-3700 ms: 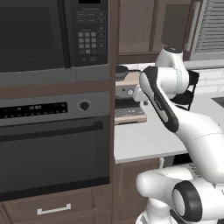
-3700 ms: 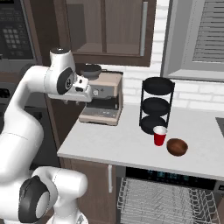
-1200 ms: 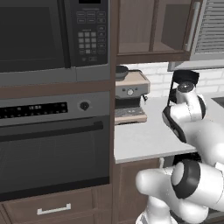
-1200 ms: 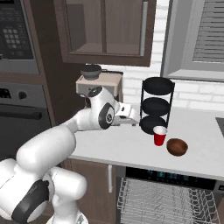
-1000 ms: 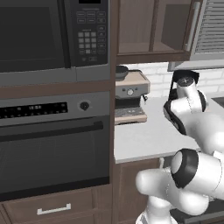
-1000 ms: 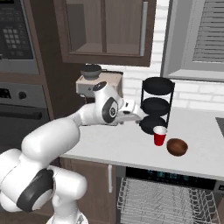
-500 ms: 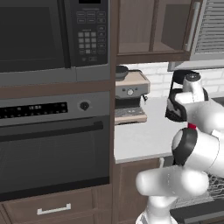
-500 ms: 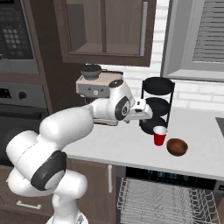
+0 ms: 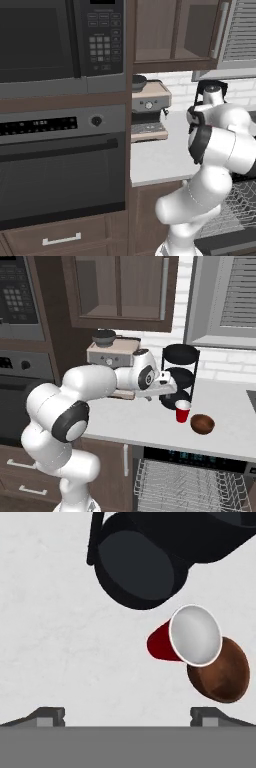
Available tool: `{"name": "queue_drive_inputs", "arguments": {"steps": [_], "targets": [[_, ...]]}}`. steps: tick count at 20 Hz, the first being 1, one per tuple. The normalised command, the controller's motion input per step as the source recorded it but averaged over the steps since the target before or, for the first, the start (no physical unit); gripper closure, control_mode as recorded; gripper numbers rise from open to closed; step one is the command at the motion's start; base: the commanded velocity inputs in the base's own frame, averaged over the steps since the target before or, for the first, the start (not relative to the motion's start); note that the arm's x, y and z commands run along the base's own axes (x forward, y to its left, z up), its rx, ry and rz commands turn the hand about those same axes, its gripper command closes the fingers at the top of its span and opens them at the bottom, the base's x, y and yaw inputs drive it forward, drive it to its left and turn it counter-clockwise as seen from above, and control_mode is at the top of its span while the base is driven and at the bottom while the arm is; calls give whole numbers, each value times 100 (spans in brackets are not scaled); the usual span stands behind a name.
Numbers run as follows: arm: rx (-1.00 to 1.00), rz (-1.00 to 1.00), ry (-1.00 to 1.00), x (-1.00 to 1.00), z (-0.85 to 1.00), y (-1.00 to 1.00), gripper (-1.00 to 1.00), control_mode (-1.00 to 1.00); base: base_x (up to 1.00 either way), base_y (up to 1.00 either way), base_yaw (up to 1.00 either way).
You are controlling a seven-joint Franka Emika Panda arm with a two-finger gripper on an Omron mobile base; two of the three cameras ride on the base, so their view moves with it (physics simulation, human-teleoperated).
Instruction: Pick up the cup and bowl from the counter, place them in the dishwasher, and close the dishwasher door.
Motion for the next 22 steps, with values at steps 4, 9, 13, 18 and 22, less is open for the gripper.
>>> {"name": "queue_drive_inputs", "arguments": {"steps": [4, 9, 13, 18, 22], "targets": [[4, 0, 4, 9, -29, -46, -100, -100, 0, 0, 0], [7, 0, 0, 14, -1, -38, -100, -100, 0, 0, 0], [5, 0, 0, 24, -8, -24, -100, -100, 0, 0, 0], [0, 0, 0, 13, -20, -3, -100, -100, 0, 0, 0], [0, 0, 0, 19, -31, -4, -100, -100, 0, 0, 0]]}}
